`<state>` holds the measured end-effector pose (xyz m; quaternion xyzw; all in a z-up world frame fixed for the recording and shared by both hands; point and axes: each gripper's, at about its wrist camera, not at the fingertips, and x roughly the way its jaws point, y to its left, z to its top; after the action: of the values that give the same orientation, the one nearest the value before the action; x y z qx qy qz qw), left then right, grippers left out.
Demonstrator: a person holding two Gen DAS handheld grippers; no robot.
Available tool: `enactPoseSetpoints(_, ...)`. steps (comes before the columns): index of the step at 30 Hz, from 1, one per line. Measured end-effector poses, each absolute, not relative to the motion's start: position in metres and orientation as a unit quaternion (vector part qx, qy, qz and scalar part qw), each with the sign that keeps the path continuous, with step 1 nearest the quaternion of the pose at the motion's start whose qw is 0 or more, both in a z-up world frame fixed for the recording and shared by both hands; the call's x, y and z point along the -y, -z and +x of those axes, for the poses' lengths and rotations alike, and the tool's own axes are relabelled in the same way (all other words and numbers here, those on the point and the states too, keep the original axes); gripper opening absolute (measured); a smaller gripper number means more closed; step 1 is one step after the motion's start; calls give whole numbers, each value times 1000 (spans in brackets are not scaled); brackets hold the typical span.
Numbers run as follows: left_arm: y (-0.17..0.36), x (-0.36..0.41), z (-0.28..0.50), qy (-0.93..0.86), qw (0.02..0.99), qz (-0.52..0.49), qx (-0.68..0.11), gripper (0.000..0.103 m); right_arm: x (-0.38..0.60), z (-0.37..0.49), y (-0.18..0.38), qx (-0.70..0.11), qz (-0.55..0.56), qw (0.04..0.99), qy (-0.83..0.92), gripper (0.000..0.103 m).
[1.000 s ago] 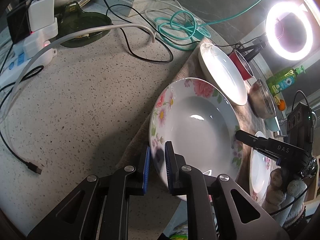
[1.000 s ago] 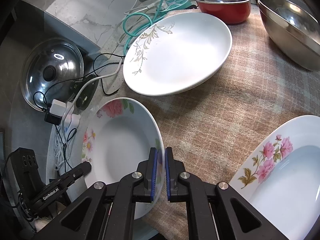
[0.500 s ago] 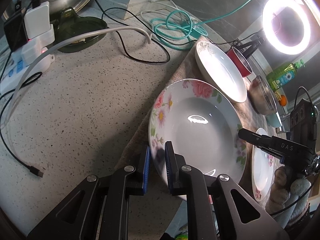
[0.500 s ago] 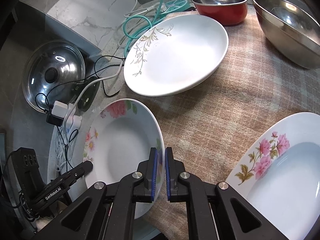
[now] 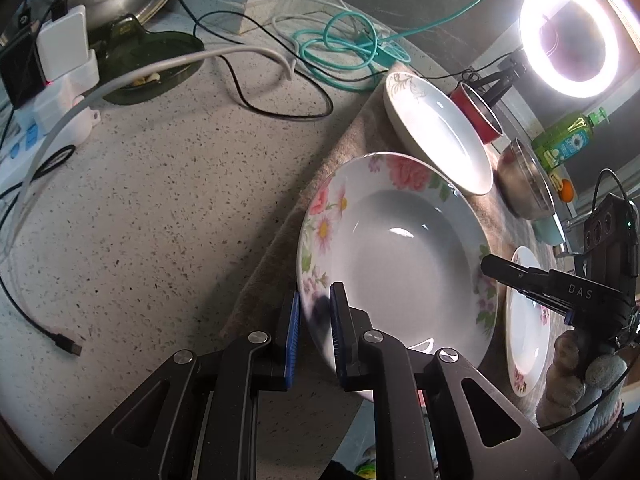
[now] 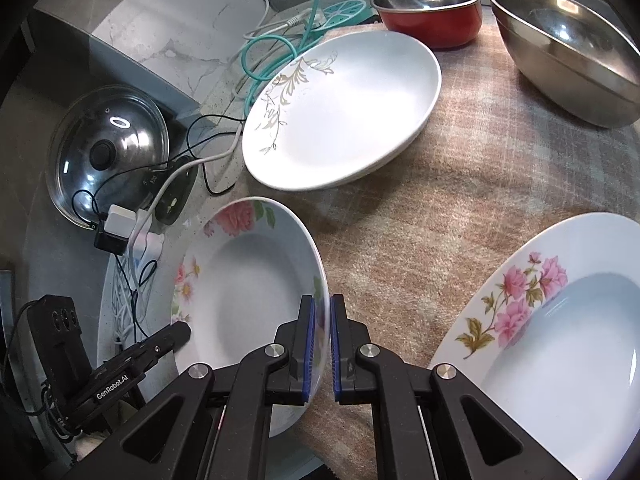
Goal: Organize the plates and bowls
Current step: 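Lift the pink-rose plate with both grippers toward the pink-blossom plate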
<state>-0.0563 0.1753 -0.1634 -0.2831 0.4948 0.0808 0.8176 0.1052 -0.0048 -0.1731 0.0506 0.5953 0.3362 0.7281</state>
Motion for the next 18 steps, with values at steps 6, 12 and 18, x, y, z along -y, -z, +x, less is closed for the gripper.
enactPoseSetpoints(6,162,-176,-51,-77,821,-273,-496,13,3,106,175,-601,44,722,-341,7)
enactPoseSetpoints(12,161,-175,-51,-78,823,-267,-495,13,-2,107,179,-603,33,718,-346,11)
enactPoseSetpoints(18,159,-175,-51,-80,823,-269,-494,13,-1,106,178,-599,34,722,-345,10)
